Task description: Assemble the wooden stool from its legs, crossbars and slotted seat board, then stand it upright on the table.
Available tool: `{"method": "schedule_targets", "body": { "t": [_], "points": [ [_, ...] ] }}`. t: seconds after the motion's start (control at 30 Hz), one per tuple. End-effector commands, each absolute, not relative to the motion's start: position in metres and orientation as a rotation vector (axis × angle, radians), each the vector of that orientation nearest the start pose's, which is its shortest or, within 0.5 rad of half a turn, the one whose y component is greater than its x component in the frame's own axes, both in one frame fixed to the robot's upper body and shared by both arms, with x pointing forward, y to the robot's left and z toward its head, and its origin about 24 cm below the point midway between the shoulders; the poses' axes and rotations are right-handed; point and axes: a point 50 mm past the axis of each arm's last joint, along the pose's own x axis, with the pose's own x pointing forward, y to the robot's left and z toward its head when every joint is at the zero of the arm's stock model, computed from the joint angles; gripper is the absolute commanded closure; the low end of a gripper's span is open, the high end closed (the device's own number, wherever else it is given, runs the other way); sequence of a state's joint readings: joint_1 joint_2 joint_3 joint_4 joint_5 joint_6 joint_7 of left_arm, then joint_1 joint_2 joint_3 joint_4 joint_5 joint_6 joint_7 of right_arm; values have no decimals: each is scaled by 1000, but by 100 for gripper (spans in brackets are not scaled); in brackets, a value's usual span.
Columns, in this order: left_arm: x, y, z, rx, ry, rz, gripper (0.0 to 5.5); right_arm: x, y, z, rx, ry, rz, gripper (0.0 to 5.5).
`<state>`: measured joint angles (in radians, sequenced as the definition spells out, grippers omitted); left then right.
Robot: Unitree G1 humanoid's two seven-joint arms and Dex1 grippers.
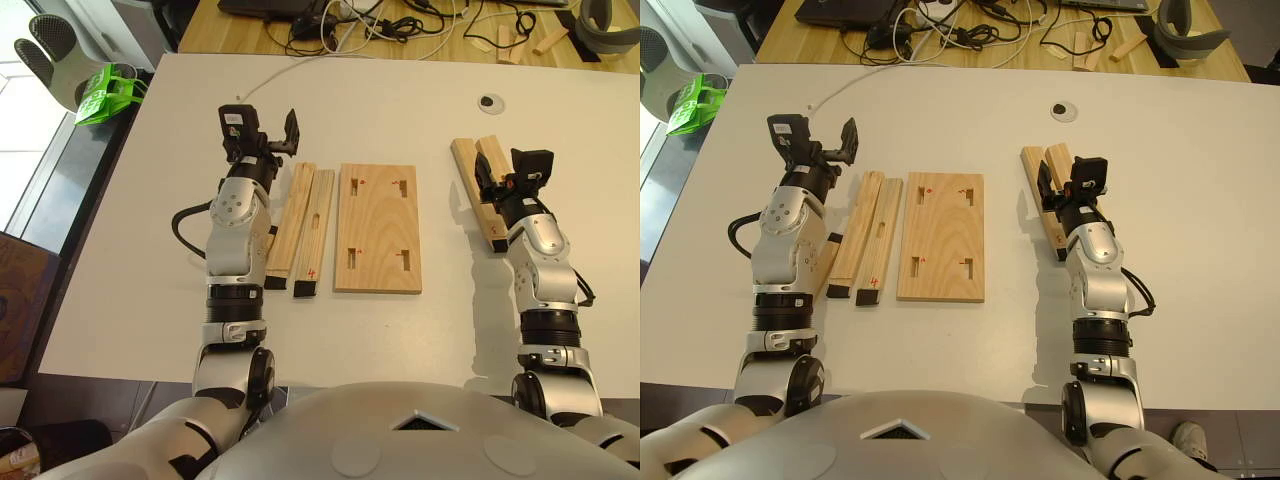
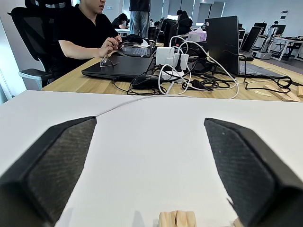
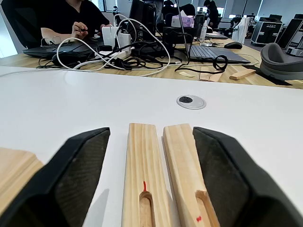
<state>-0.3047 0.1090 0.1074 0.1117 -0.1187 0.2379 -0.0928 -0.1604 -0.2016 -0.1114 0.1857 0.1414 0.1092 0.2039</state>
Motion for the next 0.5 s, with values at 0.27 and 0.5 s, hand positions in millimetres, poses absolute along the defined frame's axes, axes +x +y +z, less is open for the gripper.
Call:
{"method": "schedule_targets", "body": {
  "t": [0.27,0.5],
  "points": [
    [315,168,85,-39,27,-70,128,286,-201,44,-14,103,90,224],
    [314,167,85,-44,26,-70,128,285,-203,44,-23,106,91,224]
  ]
}}
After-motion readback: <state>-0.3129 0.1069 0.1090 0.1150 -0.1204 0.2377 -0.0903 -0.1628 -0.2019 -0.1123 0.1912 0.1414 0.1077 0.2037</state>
